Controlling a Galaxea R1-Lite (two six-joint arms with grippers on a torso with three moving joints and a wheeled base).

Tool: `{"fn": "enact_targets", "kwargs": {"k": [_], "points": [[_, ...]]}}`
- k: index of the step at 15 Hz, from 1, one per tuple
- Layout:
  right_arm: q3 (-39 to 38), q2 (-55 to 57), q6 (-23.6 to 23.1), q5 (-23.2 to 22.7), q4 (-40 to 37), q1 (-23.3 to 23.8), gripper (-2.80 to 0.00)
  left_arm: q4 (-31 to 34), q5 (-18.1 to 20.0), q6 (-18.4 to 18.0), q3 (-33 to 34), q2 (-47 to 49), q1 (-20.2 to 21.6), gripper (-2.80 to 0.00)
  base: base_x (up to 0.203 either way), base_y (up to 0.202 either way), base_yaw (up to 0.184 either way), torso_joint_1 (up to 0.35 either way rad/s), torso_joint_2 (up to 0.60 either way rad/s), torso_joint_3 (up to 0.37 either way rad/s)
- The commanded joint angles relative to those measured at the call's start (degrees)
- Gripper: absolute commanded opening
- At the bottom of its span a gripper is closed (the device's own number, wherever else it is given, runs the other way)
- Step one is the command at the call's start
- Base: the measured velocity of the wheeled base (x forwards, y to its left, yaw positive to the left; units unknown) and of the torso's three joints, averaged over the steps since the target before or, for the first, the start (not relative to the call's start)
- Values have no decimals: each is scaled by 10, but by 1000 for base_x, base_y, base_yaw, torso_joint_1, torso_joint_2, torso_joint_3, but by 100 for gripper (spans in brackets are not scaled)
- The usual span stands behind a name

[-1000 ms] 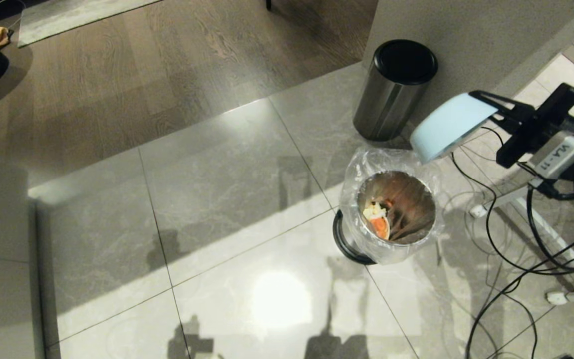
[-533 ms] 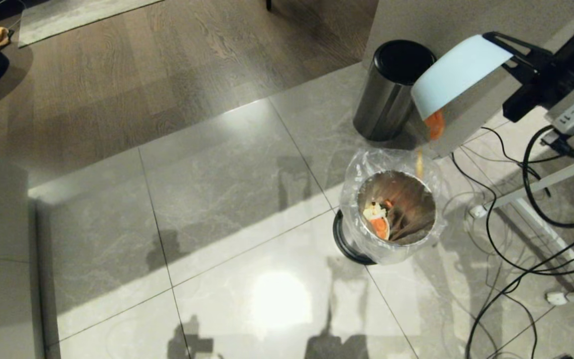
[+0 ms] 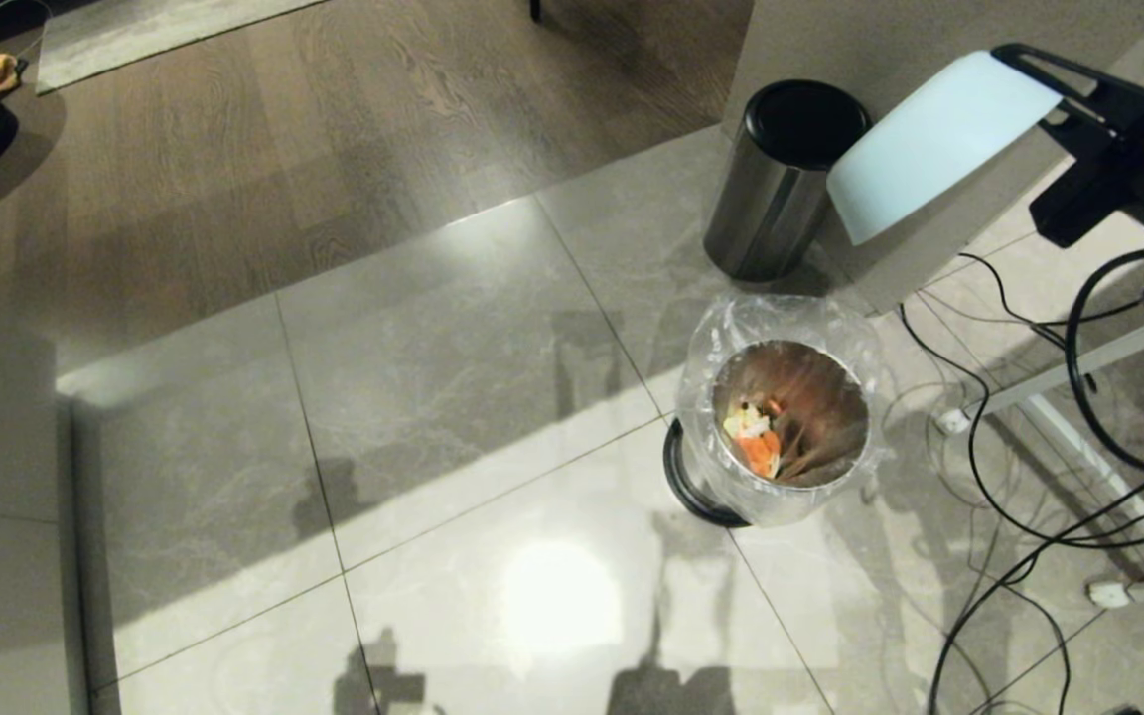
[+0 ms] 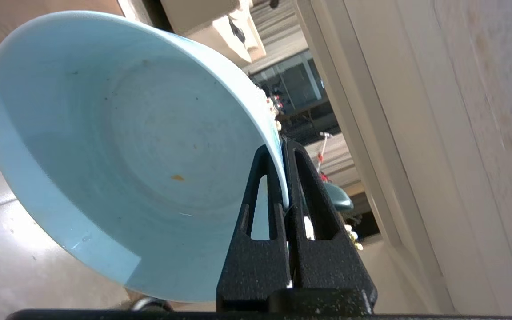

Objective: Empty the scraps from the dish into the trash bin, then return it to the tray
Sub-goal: Pour the leftover food from the bowl into the trash can, then put the bowl back to the table

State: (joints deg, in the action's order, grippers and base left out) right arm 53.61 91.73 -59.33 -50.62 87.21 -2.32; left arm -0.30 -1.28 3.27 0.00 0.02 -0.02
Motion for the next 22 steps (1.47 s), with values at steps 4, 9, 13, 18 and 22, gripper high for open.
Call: {"fn": "enact_targets", "kwargs": {"k": [4, 9, 13, 18, 22], "points": [[-7, -11, 20, 2, 27, -1, -280, 0, 0, 0, 0, 0, 0, -280, 0, 0, 0, 0, 0, 0], [-26, -13, 39, 2, 27, 0, -280, 0, 0, 0, 0, 0, 0, -280, 0, 0, 0, 0, 0, 0], [-100, -15, 56, 49, 27, 0, -280, 0, 0, 1, 0, 1, 0, -280, 0, 0, 0, 0, 0, 0], [-145, -6, 82, 235, -13, -1, -280, 0, 0, 0, 0, 0, 0, -280, 0, 0, 0, 0, 0, 0], [-178, -7, 92, 342, -63, -1, -280, 0, 0, 0, 0, 0, -1, -280, 0, 0, 0, 0, 0, 0]]}}
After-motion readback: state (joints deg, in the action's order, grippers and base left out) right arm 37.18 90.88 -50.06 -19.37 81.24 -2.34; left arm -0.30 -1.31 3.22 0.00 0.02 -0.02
